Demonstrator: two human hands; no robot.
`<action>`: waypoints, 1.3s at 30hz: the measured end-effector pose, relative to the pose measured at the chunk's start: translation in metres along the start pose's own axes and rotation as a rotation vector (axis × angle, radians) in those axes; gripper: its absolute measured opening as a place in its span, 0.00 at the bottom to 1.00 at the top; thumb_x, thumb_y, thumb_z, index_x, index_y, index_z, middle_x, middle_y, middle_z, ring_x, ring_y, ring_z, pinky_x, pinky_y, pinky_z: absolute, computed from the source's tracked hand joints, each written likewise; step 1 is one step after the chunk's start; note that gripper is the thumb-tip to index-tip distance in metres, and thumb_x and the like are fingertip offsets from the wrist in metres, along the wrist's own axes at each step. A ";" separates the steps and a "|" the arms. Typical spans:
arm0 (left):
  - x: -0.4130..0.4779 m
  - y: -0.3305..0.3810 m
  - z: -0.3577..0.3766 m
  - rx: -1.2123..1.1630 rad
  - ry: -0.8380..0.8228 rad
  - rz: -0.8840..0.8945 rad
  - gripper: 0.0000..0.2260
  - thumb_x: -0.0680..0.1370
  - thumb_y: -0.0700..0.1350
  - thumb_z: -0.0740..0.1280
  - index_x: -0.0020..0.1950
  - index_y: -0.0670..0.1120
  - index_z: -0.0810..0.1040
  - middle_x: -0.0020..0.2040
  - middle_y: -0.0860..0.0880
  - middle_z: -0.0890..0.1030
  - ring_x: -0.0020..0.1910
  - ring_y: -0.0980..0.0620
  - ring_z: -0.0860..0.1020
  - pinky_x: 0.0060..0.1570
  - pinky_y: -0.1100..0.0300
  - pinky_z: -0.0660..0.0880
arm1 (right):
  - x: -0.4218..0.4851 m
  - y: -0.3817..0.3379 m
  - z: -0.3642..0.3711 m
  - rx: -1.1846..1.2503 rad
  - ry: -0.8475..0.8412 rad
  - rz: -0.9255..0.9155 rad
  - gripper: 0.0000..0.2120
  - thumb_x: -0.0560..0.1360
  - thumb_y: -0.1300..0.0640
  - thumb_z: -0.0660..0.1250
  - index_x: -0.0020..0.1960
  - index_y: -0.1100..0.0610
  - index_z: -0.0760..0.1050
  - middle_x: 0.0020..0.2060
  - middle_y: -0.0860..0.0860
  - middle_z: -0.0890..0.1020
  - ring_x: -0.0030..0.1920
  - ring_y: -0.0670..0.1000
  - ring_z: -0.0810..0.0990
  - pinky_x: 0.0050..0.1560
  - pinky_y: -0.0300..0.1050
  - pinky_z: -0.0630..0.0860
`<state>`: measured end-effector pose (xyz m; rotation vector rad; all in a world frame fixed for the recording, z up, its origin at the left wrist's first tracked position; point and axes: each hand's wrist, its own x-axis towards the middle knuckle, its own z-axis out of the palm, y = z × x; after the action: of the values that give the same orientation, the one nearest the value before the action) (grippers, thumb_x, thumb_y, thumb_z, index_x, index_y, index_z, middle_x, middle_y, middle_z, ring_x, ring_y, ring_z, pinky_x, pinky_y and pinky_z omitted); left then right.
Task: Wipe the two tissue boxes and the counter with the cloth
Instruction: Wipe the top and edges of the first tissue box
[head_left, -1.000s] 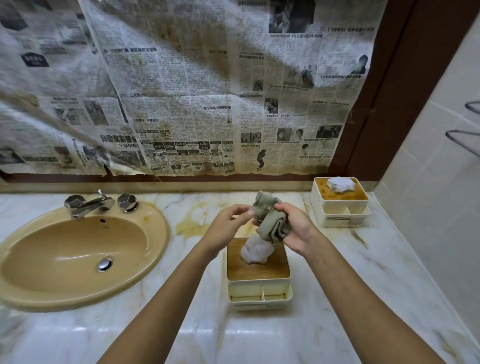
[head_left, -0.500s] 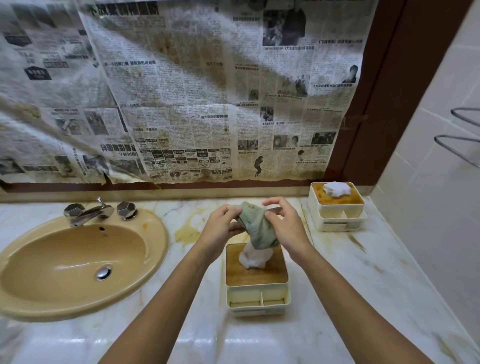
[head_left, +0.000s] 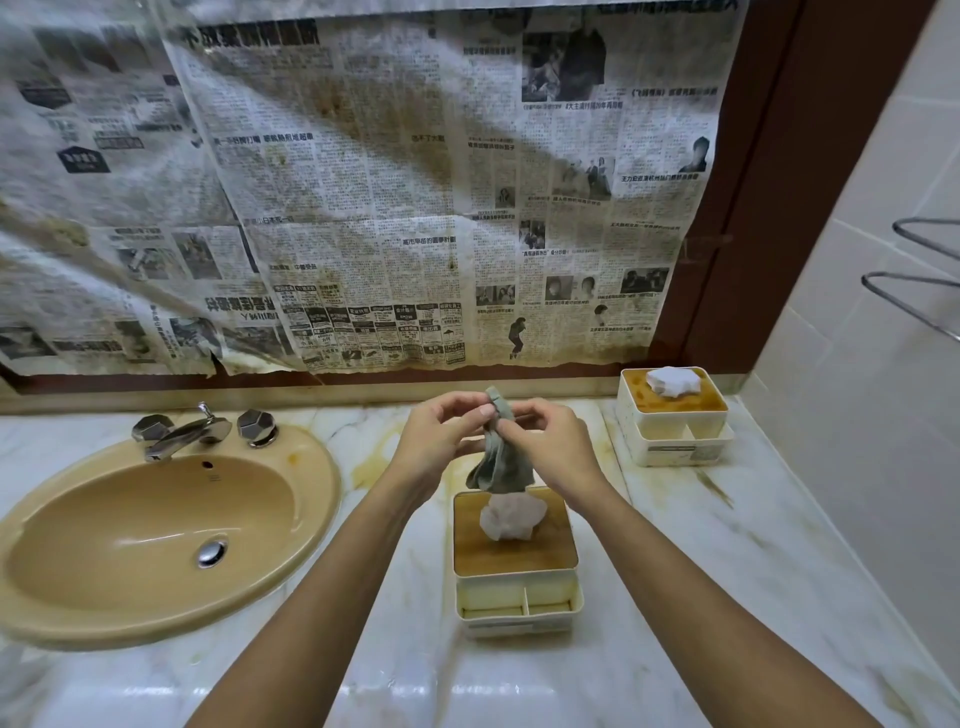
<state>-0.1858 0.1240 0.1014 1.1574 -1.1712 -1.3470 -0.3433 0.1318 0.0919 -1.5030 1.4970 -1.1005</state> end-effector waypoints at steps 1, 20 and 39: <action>0.001 0.004 0.000 -0.010 0.003 0.013 0.09 0.77 0.38 0.71 0.56 0.38 0.82 0.52 0.38 0.84 0.45 0.51 0.84 0.41 0.60 0.80 | 0.003 -0.003 0.000 -0.022 0.007 -0.013 0.08 0.75 0.50 0.71 0.51 0.53 0.83 0.42 0.45 0.85 0.45 0.44 0.83 0.47 0.45 0.82; 0.022 0.012 -0.017 0.245 0.020 -0.004 0.10 0.82 0.41 0.64 0.62 0.49 0.78 0.57 0.41 0.80 0.47 0.53 0.78 0.38 0.62 0.72 | 0.013 -0.006 -0.017 0.631 -0.277 0.549 0.20 0.78 0.44 0.67 0.60 0.59 0.77 0.52 0.59 0.83 0.52 0.58 0.82 0.51 0.57 0.82; 0.049 0.006 -0.077 0.119 0.231 -0.062 0.06 0.77 0.33 0.69 0.50 0.42 0.81 0.39 0.48 0.84 0.37 0.53 0.81 0.33 0.60 0.78 | 0.069 -0.019 -0.017 0.565 -0.053 0.359 0.10 0.76 0.67 0.60 0.51 0.61 0.79 0.43 0.59 0.78 0.41 0.55 0.76 0.38 0.45 0.73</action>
<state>-0.1127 0.0692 0.0982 1.4051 -1.0664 -1.1655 -0.3554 0.0649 0.1210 -0.8329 1.2174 -1.1270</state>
